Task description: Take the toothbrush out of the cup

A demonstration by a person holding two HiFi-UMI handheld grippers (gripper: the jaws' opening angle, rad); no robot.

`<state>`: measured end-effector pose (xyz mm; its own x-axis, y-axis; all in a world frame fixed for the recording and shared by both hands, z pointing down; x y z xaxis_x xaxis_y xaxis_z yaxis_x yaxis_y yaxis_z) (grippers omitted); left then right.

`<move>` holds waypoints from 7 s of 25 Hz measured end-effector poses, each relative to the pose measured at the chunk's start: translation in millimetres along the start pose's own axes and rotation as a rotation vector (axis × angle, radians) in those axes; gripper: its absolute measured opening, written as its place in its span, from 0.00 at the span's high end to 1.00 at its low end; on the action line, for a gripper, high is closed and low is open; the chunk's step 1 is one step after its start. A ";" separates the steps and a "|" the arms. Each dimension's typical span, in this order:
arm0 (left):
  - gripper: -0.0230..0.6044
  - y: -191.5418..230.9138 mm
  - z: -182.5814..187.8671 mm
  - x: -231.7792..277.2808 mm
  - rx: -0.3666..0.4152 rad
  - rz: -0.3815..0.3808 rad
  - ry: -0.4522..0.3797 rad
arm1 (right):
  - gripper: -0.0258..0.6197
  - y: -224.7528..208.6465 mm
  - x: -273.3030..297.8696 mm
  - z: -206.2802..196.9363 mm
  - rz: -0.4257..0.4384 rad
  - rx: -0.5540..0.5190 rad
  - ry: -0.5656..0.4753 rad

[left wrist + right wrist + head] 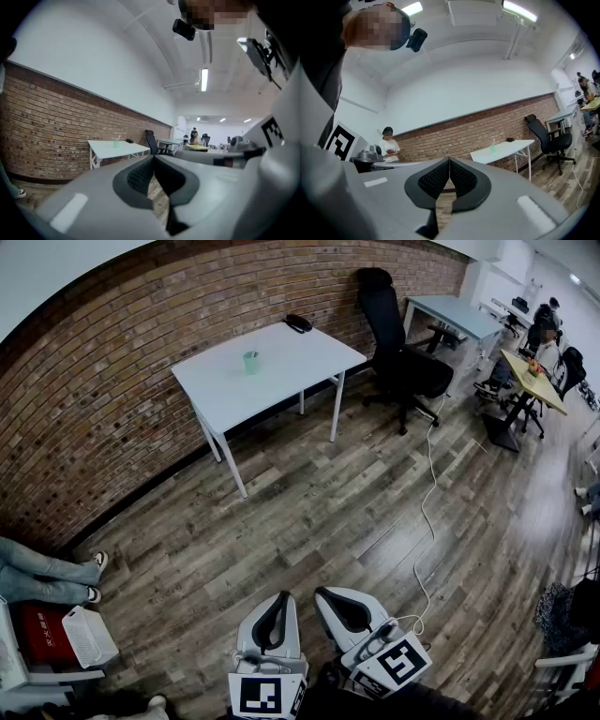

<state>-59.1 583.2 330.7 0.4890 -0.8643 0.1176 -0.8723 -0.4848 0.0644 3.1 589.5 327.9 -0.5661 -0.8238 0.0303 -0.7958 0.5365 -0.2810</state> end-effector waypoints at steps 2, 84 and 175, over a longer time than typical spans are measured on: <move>0.95 22.9 3.5 14.6 -0.005 -0.009 -0.002 | 0.96 -0.7 27.6 1.3 -0.001 -0.003 0.003; 0.95 206.6 43.1 401.0 0.027 0.031 0.086 | 0.96 -267.9 364.0 71.6 -0.021 0.046 0.011; 0.95 413.4 123.8 742.0 0.006 0.278 0.047 | 0.96 -469.6 726.7 172.8 0.251 0.010 0.043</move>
<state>-56.7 -275.1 321.9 0.2300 -0.9571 0.1760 -0.9729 -0.2306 0.0176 2.6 -292.8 316.2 -0.7542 -0.6566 -0.0008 -0.6273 0.7209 -0.2945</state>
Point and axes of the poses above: the fingertips, and each gripper's own axes: x forward along the fingers, y to its left, z out of its top, the point moved 1 cm from there along -x, backward along the fingers, and after that the axes turned 3 degrees about x, right-handed, at the moved point
